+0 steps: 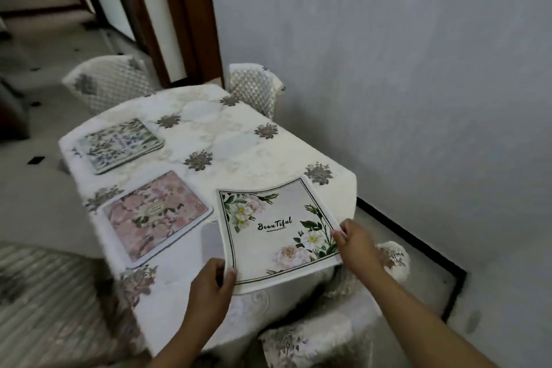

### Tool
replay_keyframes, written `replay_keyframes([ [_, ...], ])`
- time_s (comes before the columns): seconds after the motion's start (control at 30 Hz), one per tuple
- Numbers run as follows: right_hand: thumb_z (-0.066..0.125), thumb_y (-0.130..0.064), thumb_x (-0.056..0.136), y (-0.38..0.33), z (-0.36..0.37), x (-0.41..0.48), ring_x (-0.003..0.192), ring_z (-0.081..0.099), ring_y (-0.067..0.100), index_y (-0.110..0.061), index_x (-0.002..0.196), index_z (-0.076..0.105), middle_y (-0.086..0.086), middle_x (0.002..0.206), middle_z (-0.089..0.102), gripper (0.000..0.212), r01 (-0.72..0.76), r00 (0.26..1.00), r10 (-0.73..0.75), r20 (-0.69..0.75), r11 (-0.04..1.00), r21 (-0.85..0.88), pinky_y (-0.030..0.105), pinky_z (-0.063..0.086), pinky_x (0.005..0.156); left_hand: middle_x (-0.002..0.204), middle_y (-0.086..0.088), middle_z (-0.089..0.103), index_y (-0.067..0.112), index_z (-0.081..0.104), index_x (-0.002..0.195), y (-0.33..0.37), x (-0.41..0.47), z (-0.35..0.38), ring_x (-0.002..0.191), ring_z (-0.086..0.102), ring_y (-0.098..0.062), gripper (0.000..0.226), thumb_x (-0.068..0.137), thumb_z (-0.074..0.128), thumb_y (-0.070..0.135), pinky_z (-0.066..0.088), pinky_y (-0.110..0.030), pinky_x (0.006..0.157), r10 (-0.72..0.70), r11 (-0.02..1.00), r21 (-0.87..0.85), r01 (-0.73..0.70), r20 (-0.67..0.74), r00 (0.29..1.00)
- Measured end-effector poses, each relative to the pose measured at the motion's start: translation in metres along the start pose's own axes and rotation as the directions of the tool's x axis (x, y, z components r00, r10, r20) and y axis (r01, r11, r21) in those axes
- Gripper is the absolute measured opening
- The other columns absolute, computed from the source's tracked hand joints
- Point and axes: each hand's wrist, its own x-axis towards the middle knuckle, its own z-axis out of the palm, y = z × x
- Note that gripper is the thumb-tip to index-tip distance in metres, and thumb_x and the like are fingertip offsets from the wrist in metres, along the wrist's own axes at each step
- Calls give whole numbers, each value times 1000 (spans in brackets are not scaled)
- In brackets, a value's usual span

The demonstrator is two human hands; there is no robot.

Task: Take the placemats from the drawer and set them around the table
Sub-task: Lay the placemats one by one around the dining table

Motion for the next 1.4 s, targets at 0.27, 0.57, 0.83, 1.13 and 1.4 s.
replay_keyframes([
  [0.27, 59, -23, 94, 6, 35, 73, 62, 48, 23, -12, 74, 44, 3, 66, 50, 27, 182, 965, -157, 208, 977, -109, 33, 27, 51, 71, 2, 56, 24, 50, 79, -20, -2, 56, 65, 52, -8, 16, 92, 59, 27, 38, -22, 57, -144, 989, -34, 141, -112, 983],
  [0.57, 57, -20, 95, 60, 75, 119, 51, 41, 15, -14, 67, 37, 3, 57, 44, 35, 159, 952, -132, 276, 984, -76, 30, 27, 47, 67, 0, 51, 28, 40, 72, -53, 20, 127, 64, 49, -8, 29, 88, 63, 33, 39, -24, 60, -289, 957, 14, 291, -66, 955],
  [0.83, 62, -19, 92, 95, 112, 162, 55, 43, 21, -18, 71, 37, 0, 63, 44, 33, 223, 898, -166, 407, 970, -95, 32, 32, 50, 70, 1, 52, 23, 40, 72, -56, 22, 174, 65, 50, -14, 28, 87, 63, 30, 43, -33, 63, -495, 857, 77, 509, -147, 856],
  [1.13, 52, -34, 88, 99, 149, 127, 138, 35, 37, -9, 142, 43, 20, 148, 41, 60, 823, 507, -676, 535, 564, -67, 51, 28, 108, 139, -29, 45, -4, 44, 134, -28, 54, 238, 127, 43, -43, 60, 82, 59, 23, 43, -51, 102, -247, 777, 505, 375, -304, 920],
  [1.4, 41, -41, 97, 117, 164, 147, 149, 16, 25, -12, 151, 28, 8, 159, 24, 63, 902, 300, -709, 638, 428, 51, 47, 18, 117, 158, -12, 21, 6, 26, 149, -47, 56, 268, 148, 10, -26, 61, 99, 33, 39, 11, -42, 117, -154, 777, 589, 221, -163, 975],
])
